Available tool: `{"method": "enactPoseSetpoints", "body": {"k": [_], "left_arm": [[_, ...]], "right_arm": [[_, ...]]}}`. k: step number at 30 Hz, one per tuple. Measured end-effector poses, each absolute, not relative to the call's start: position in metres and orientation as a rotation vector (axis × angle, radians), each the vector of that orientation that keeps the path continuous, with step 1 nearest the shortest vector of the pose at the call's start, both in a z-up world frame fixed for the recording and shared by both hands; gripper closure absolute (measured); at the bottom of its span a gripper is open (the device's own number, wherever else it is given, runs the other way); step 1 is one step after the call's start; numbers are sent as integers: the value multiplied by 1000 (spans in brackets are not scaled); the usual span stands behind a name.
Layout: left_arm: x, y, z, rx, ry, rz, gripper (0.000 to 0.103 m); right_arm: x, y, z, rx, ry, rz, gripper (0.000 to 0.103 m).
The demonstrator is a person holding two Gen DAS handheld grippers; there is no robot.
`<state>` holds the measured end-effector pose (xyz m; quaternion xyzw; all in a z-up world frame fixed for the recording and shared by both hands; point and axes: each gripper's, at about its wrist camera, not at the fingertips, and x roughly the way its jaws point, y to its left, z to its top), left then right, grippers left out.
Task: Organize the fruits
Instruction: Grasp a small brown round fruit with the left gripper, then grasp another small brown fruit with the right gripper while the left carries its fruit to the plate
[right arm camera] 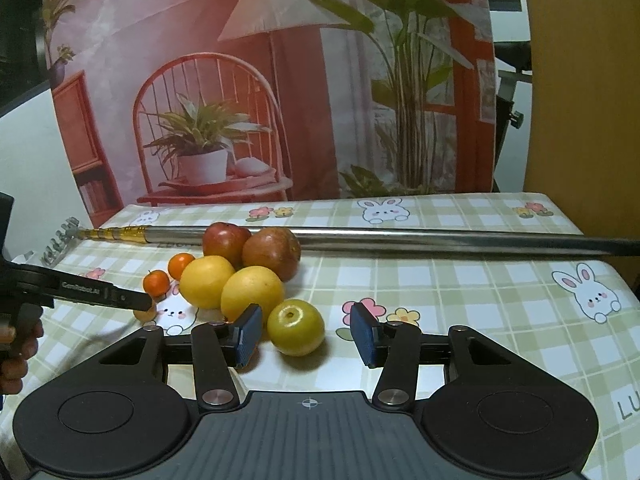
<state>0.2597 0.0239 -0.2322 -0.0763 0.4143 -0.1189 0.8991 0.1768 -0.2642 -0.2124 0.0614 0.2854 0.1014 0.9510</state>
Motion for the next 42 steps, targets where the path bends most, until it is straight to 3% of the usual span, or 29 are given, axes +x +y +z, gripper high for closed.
{"method": "enactPoseSetpoints", "body": {"k": [2,4,22,42], "left_arm": [[262,23,-234,-157,865,-242,66],[263,22,-236,-148,870,-239,76],[218,29,-204,-135,765,-255,76],[155,22,-201,-119,774,-333,76]], "right_arm": [[176,-264,-214,126,584,206,58],[177,-265,-215,128,587,206,58],[173,-271,-218,124,587,180,58],[163,-301,-235,164,634,68,54]]}}
